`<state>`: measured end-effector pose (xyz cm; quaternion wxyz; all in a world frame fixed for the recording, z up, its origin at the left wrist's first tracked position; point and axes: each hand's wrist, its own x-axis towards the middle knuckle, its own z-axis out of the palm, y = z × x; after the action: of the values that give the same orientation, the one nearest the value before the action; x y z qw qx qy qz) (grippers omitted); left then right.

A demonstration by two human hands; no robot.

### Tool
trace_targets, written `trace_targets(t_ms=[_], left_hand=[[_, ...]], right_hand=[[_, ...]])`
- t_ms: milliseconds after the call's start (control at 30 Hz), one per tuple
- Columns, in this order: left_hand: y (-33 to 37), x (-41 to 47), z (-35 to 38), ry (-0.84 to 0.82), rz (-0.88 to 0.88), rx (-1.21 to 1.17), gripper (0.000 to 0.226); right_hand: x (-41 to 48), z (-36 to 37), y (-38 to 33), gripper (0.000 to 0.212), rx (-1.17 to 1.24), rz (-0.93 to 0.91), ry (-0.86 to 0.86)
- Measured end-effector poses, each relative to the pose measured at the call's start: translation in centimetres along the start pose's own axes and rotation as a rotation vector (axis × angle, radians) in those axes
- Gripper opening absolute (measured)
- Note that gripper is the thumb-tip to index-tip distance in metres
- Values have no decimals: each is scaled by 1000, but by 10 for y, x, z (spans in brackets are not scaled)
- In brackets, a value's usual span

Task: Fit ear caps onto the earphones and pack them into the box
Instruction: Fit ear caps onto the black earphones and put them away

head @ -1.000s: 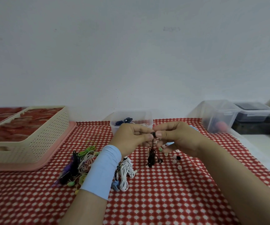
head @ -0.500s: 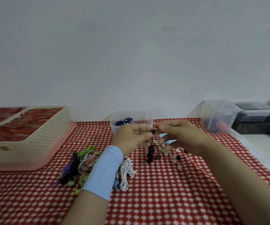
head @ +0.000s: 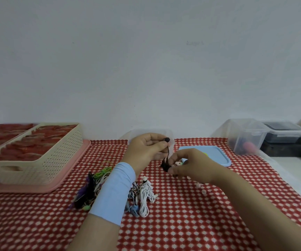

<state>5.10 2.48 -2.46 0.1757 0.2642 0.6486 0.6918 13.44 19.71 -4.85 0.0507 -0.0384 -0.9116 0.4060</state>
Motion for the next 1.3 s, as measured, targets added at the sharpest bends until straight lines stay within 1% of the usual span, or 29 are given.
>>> trace_targets(t_ms=[67, 133, 200, 300, 367, 433, 533, 600, 700, 767, 800, 867, 967, 1067, 1167, 1233, 1300], left_hand=[[9, 5, -7, 58, 13, 23, 9], [20, 14, -17, 95, 30, 43, 8], [32, 28, -28, 128, 52, 118, 8], [43, 50, -44, 181, 67, 297, 7], [44, 64, -54, 209, 48, 413, 5], [38, 78, -62, 196, 2, 591, 3], [22, 94, -67, 123, -61, 878, 7], [10, 104, -69, 86, -89, 1050, 7], [-3, 113, -73, 22, -125, 1201, 16], [-7, 117, -76, -23, -134, 1231, 19], [-8, 117, -76, -33, -125, 1242, 24], [-7, 117, -78, -33, -93, 1239, 33], [-8, 113, -82, -49, -58, 1210, 38], [-4, 100, -84, -41, -14, 1190, 35], [6, 80, -88, -21, 42, 1135, 28], [13, 65, -90, -31, 42, 1092, 23], [20, 44, -93, -53, 21, 1045, 18]], right_hand=[[0, -3, -6, 6, 14, -22, 43], [5, -9, -16, 6, 26, -43, 67], [16, -18, -27, 8, 9, -66, 101], [43, -35, -41, 9, -137, -108, 244], [64, -42, -47, 7, -208, -100, 289], [88, -40, -48, 7, -328, -72, 240], [118, -28, -39, 10, -583, -24, 146], [130, -19, -32, 17, -742, -4, 96], [142, -11, -24, 26, -892, 17, 48], [147, -9, -20, 28, -920, 18, 38], [149, -9, -19, 29, -918, 19, 43], [153, -10, -18, 26, -916, 26, 53], [153, -8, -17, 23, -960, 45, 18], [144, -8, -23, 26, -966, 26, 23], [126, -10, -44, 28, -924, -63, 126], [110, -8, -61, 26, -822, -114, 151], [88, 1, -78, 23, -667, -128, 76]])
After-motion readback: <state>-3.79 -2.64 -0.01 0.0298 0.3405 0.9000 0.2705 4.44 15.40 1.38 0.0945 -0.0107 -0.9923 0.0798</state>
